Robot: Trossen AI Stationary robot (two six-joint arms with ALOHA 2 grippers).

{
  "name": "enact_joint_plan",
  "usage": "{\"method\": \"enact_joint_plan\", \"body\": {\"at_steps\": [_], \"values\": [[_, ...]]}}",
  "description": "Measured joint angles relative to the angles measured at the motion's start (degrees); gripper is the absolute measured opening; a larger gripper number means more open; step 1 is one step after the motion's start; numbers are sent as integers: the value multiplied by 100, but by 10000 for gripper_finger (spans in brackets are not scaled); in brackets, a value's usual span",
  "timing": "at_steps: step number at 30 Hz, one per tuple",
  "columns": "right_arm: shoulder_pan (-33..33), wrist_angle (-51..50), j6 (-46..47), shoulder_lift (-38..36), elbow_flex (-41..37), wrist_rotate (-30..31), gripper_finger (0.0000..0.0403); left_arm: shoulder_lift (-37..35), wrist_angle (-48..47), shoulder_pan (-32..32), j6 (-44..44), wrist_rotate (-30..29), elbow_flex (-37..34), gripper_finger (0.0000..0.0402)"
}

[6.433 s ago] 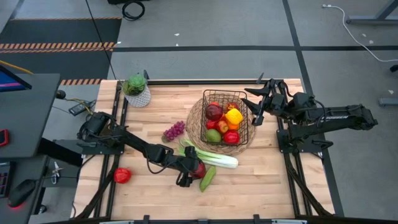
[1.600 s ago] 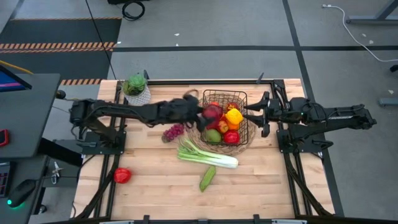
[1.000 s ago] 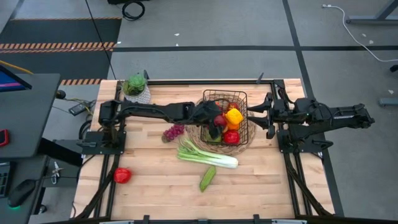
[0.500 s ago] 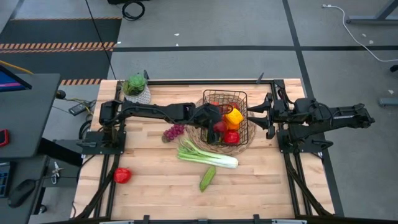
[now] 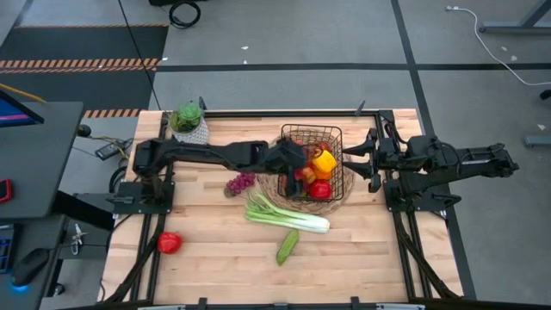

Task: Build produce basket
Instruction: Put the pomegranate into the wire basket, then put the apple into the wire basket

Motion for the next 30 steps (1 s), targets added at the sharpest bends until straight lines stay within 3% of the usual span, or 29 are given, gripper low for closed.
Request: {"method": "enact_joint_plan", "body": {"at_steps": [4,9,12,19,23,30], "values": [[0,144,-158,0,2,7,187,-284,-373,-213,602,-190,326,400],[0,415,-631,23,2,9,187,-623,-1145,-850,498,-1565,111,400],[-12,606,-954,55,2,12,187,-859,-1693,-1330,-15,-2223,-200,400],[-17,1413,-1595,113,2,13,187,-1348,-2951,-2347,-2248,-2253,-1125,400],[-22,1845,-1801,141,4,10,187,-1526,-3527,-3005,-3518,-1689,-1529,400],[-28,2312,-2245,285,7,-13,187,-1556,-5083,-3979,-6348,460,-1553,400]]}}
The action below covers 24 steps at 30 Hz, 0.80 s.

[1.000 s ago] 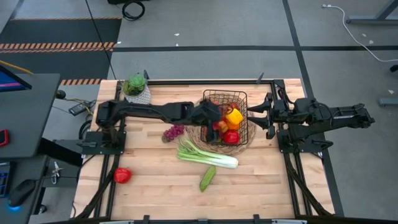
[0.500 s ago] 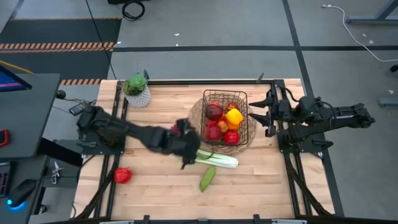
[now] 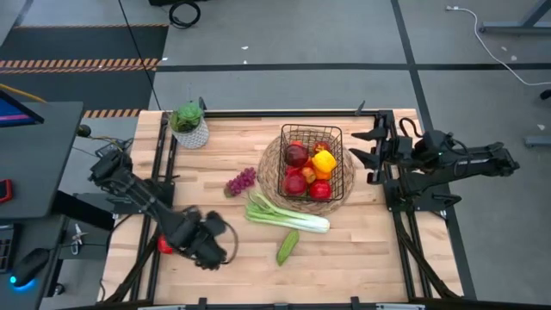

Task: Build produce basket
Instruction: Put the apple into the wire basket

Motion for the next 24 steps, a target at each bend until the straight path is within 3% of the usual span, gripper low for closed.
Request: {"method": "enact_joint_plan", "body": {"at_steps": [5,10,16,24], "values": [[0,337,-122,165,0,-15,187,4,-830,-660,-1713,414,-8,400],[0,458,-210,283,0,-26,187,11,-1145,-937,-2383,1055,-200,400],[0,549,-88,366,0,-122,187,13,-1109,-1046,-1842,2939,-771,400],[27,571,120,362,0,-328,187,13,-631,-657,-666,3216,-1277,400]]}}
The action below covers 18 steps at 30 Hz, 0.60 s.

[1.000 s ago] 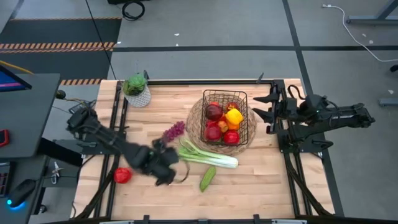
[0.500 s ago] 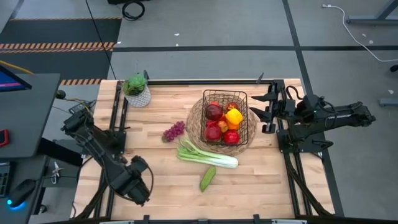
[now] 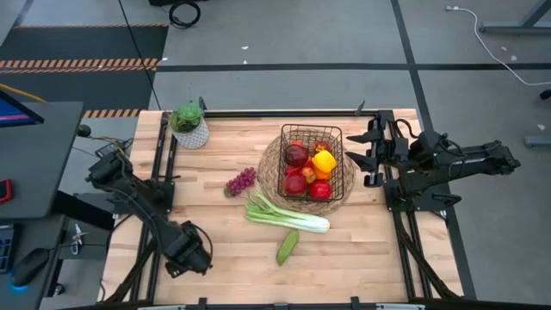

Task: Build produce basket
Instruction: Put the apple into the wire basket

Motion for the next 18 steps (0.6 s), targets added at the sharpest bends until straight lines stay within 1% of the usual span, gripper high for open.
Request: {"method": "enact_joint_plan", "body": {"at_steps": [3,5,10,12,14,16,18], "values": [[1,-3,83,2,0,-3,187,0,256,26,419,119,-347,400],[1,-4,93,0,0,-4,187,4,254,26,638,145,-586,400],[1,-21,89,2,0,-4,187,9,296,55,846,166,-995,400],[1,-21,87,2,0,-7,187,9,544,63,849,165,-1170,400],[1,-18,84,2,0,-7,187,10,988,119,895,170,-1302,400],[1,-16,80,2,0,-9,187,11,1310,242,917,-36,-1340,400],[1,-17,80,2,0,-9,187,13,1439,406,943,-518,-1235,400]]}}
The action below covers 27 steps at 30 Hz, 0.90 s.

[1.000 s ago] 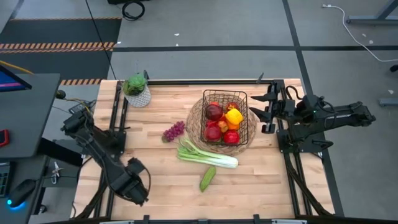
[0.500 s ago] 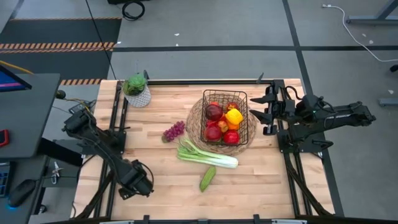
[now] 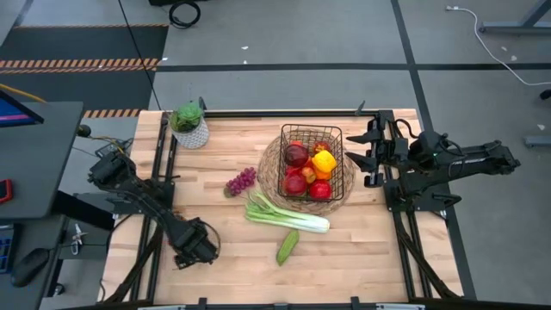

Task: Build produce basket
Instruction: Put the apple into the wire basket

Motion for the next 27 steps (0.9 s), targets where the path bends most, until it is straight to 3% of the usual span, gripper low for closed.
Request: {"method": "enact_joint_plan", "body": {"at_steps": [11,15,18,27], "values": [[0,-11,119,0,-2,0,187,1,-104,887,938,-3409,1209,400],[0,-61,142,2,-4,0,187,0,-275,1150,1016,-4152,1762,400],[0,-57,142,0,-4,0,187,0,-306,1303,1223,-4386,2013,400],[3,-62,207,78,-4,0,187,-2,780,1817,3044,-5478,1534,400]]}}
